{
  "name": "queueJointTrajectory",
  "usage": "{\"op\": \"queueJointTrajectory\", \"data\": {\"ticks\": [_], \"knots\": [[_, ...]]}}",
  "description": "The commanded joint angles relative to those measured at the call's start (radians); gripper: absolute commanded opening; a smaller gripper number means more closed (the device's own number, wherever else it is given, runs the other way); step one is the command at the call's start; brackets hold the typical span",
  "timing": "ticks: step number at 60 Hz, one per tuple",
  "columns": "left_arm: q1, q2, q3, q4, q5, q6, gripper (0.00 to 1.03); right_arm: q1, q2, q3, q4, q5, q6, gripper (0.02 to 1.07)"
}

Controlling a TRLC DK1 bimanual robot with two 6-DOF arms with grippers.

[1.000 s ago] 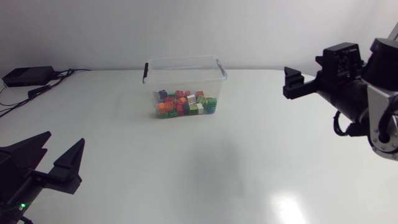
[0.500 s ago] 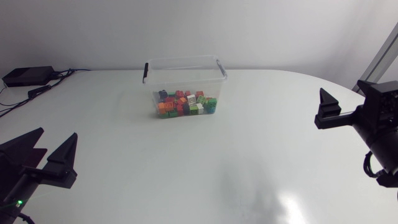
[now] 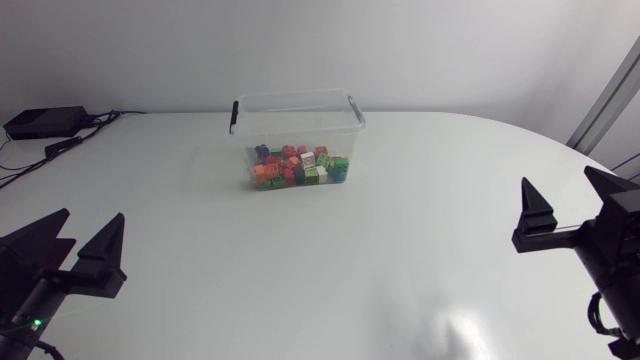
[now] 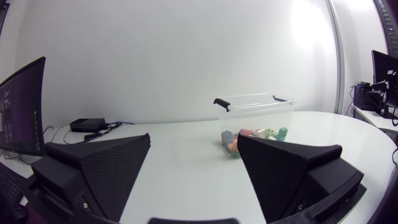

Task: Place the duplo bricks in the container

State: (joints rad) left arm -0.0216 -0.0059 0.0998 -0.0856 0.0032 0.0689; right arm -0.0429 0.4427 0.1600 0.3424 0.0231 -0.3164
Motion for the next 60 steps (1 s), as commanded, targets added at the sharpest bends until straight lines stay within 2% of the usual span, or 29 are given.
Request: {"op": "queueJointTrajectory", "data": {"ticks": [1, 46, 60], "knots": [[0.009, -0.006, -0.031, 0.02, 0.004, -0.038, 0.99, 0.002, -0.042, -0.033, -0.025, -0.005, 0.04, 1.02], [0.022, 0.006, -0.1, 0.086, -0.003, -0.069, 0.99, 0.043, -0.443, -0.16, -0.342, -0.023, 0.316, 1.02], [0.022, 0.006, -0.1, 0.086, -0.003, -0.069, 0.99, 0.043, -0.443, -0.16, -0.342, -0.023, 0.316, 1.02]]}}
